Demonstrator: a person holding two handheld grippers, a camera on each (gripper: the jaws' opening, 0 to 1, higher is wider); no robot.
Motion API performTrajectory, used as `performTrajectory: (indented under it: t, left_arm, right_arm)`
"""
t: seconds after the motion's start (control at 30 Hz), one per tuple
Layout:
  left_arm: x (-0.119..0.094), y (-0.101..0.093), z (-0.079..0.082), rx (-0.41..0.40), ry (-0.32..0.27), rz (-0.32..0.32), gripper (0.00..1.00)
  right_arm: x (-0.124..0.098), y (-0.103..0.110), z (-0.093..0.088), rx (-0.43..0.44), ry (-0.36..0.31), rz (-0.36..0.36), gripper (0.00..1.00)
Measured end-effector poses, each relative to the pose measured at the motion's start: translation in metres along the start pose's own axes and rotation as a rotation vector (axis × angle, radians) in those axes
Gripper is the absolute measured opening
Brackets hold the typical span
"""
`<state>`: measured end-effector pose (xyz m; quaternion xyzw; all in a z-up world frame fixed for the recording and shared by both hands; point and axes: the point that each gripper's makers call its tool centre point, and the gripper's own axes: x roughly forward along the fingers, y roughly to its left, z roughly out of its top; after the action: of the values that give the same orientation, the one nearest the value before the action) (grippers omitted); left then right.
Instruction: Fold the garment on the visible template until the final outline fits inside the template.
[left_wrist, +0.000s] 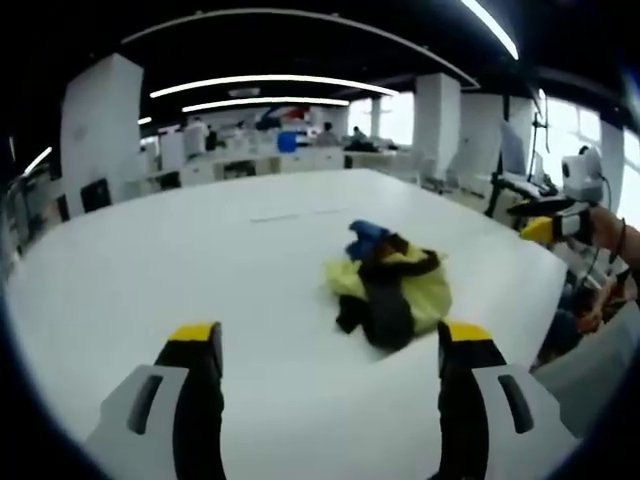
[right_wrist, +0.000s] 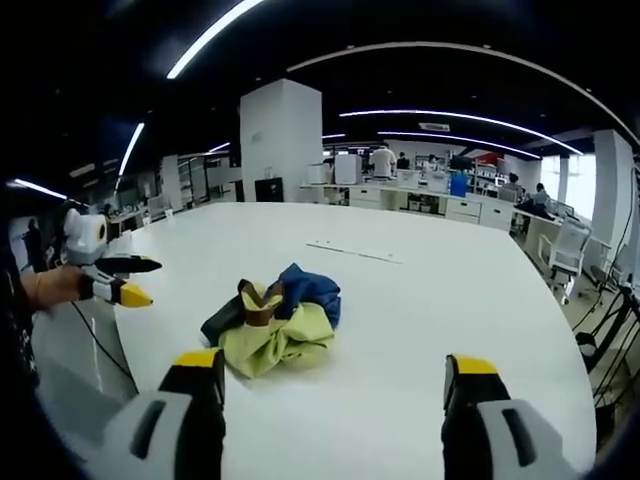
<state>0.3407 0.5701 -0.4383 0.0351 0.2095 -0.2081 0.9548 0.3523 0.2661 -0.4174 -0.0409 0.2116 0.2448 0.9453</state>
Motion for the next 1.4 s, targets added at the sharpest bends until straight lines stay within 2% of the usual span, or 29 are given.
performTrajectory:
  t: [0.53,0.67,0.87,1.13,1.4]
  left_arm:
    - [-0.005,0.001,0.004,-0.010,-0.010,-0.003,0.79]
    - [-0.007,-0.002,0.009,0.003,-0.010,-0.012,0.76]
    - [-0.007,-0.003,0.020,0.028,-0.033,-0.021,0.72]
    - [-0.002,-0.014,0.028,0.047,-0.025,-0.072,0.70]
    - [0.003,-0.021,0.037,0.041,-0.035,-0.115,0.65]
  right_arm:
    - [0.006,-0.001,0.006,-0.012,-0.004,0.026,0.80]
    - [0.005,0.001,0.011,-0.009,-0.015,0.045,0.68]
    - [0.003,0.003,0.016,-0.004,-0.023,0.048,0.67]
    - [0.003,0.007,0.022,-0.055,-0.014,0.078,0.64]
    - [0.015,0.013,0.033,-0.077,-0.019,0.132,0.58]
